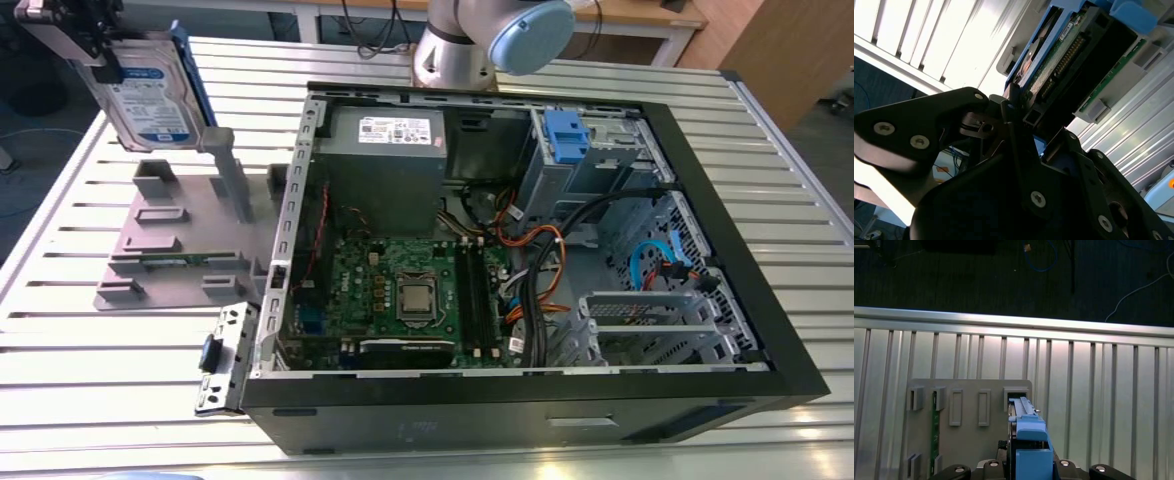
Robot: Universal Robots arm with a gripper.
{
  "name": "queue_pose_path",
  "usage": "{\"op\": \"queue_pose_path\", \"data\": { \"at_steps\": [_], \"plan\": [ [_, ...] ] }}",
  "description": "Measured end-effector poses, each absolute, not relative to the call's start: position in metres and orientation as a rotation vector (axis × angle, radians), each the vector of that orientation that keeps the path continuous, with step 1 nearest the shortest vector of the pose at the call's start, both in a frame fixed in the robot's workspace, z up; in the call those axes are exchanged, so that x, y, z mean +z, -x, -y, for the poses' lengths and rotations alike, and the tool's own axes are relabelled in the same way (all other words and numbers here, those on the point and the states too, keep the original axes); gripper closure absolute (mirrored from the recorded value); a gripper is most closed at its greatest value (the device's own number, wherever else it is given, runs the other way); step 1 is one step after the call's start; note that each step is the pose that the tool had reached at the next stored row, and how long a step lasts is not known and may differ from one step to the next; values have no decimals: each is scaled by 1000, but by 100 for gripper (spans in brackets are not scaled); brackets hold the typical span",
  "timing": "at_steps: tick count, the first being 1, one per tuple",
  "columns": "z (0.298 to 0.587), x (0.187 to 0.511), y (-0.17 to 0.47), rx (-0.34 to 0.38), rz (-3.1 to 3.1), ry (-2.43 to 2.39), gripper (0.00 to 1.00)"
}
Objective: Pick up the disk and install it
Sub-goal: 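Pick up the disk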
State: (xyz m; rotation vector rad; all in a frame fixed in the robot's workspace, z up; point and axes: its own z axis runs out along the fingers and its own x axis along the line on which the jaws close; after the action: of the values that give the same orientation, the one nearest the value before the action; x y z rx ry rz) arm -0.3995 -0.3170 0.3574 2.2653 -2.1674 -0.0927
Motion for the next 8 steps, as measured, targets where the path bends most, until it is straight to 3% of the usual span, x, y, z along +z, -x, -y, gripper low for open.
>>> {"op": "queue_pose_path", "data": {
  "at_steps": [8],
  "plan": [
    [317,359,400,-93,2167,-2265,63]
  ]
}}
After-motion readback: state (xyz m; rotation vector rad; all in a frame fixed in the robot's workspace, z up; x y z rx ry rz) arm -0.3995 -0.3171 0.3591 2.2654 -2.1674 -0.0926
